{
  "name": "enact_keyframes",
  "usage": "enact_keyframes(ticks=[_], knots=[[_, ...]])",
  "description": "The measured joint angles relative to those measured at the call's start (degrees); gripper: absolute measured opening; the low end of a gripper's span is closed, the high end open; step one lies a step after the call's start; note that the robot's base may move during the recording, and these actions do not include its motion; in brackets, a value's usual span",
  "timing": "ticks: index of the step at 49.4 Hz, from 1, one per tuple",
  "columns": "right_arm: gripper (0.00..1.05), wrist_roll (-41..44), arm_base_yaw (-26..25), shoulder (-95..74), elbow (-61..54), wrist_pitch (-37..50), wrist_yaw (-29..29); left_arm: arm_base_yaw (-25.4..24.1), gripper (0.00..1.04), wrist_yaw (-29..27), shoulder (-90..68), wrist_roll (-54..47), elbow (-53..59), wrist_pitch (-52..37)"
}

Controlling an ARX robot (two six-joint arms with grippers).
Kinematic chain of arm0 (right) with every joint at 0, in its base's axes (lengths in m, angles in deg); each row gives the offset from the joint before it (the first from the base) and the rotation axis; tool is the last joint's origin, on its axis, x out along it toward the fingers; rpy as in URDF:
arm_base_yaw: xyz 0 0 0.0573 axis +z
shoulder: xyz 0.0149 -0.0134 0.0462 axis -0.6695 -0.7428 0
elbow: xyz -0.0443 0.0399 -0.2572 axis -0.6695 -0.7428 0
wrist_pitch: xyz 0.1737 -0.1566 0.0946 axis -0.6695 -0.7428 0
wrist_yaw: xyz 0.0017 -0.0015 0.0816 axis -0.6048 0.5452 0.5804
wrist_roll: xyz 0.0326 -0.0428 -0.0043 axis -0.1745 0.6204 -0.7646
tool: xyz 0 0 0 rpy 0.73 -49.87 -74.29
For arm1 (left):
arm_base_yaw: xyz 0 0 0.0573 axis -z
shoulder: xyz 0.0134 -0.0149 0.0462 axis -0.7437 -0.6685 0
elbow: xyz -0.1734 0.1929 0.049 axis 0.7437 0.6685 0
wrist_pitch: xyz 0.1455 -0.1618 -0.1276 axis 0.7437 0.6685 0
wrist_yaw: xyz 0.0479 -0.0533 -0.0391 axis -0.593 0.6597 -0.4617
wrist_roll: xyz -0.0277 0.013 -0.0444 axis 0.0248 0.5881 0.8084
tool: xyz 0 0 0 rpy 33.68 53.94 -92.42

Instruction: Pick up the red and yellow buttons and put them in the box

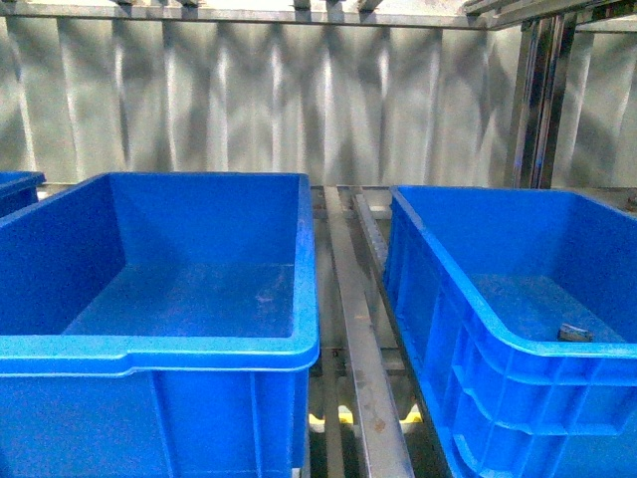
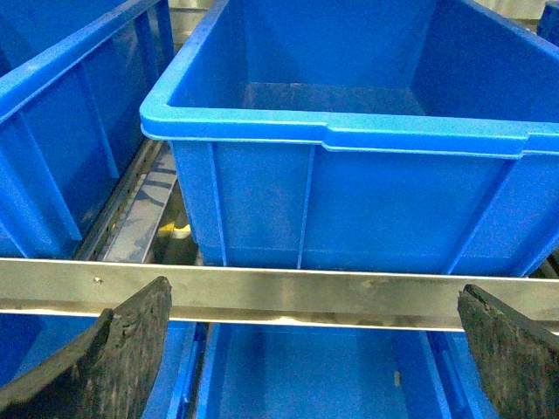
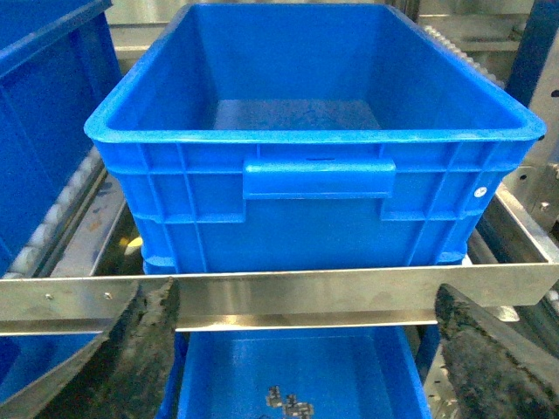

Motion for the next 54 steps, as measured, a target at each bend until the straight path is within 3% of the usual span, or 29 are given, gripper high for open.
enact_keyframes(ticks=[7, 54], knots=[[1.04, 0.0, 0.0, 0.0, 0.0, 0.0, 0.0, 0.0, 0.97, 0.0, 0.0, 0.0, 0.0, 0.0], [1.02, 0.1, 0.0, 0.0, 0.0, -0.2, 0.6, 0.0, 0.97, -0.4, 0.0, 0.0, 0.0, 0.0]])
